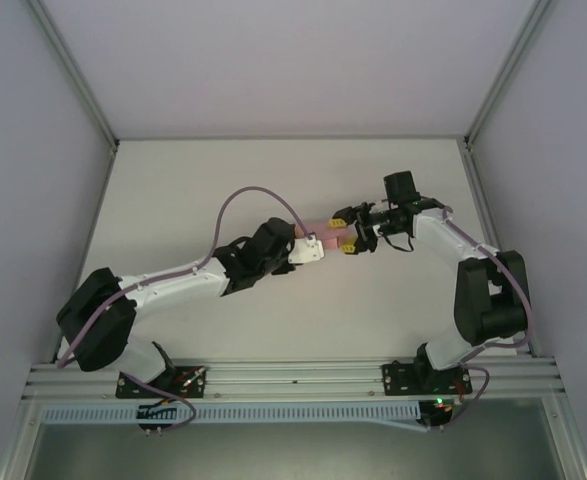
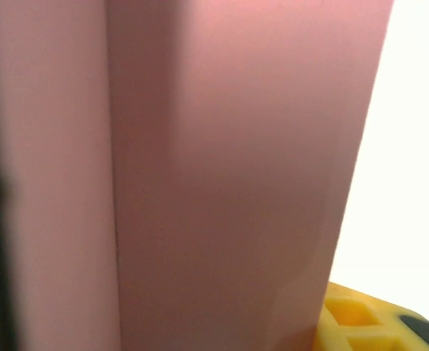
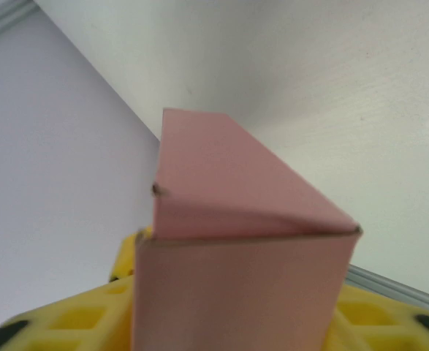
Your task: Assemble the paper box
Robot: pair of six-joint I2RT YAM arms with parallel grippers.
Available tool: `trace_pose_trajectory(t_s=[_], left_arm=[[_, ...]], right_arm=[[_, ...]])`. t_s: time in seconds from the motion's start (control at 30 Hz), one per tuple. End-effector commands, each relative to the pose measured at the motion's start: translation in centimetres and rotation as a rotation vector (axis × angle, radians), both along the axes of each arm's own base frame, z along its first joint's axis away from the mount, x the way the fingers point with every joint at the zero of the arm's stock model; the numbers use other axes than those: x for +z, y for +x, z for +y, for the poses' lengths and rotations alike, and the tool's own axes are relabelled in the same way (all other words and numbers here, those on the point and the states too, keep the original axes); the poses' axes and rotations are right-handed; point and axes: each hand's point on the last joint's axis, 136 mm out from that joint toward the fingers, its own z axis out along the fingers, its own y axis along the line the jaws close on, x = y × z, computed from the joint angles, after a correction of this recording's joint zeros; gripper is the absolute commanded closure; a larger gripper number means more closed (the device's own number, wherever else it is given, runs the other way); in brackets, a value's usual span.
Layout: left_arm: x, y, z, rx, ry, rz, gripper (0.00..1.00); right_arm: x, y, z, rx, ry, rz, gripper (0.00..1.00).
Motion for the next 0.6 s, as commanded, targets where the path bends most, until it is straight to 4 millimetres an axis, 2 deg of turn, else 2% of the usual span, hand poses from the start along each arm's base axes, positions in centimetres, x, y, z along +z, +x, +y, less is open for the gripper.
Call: trace_pose_trajectory(t_s=[0.0,0.07,0.17,0.23,0.3,0.33,0.4,0.5,0.57], left_arm=[[2.7,2.1,0.1,0.070,-0.045,-0.049,0.64],[1.6,1.5,0.4,0.050,-0.006,0.031,0.68],[0.2,0.9,1.2,0.053,0.052,0.172,0.76],[-0.4,-0.1,1.8,0.021,0.078,0.287,0.74],[-1.7,-2.4,2.8,-0.047,0.152,0.442,0.70],[-2.5,-3.3,3.3,-0.070,0.196,0.500,0.70],[-3.2,-3.1,3.8,-0.032,0.243,0.537,0.70],[-4.0,-2.9,4.2,-0.018,0.273,0.585,0.69],[-4.4,-2.5,4.2,-0.005,0.288,0.606,0.69]], right_arm=[[0.2,-1.5,-0.9,0.057,-0.015,0.007,0.31],[0.5,0.2,-3.0,-0.004,-0.090,-0.103,0.24],[2.4,3.4,-6.4,-0.099,-0.174,-0.375,0.01],[4.2,5.3,-9.2,-0.148,-0.269,-0.619,0.00],[6.3,6.1,-11.5,-0.151,-0.385,-0.861,0.00],[7.7,5.7,-11.3,-0.076,-0.422,-1.018,0.00],[8.7,4.2,-10.6,0.064,-0.523,-1.212,0.00],[8.3,1.0,-7.3,0.291,-0.498,-1.389,0.00],[7.8,-0.3,-5.5,0.381,-0.455,-1.463,0.00]])
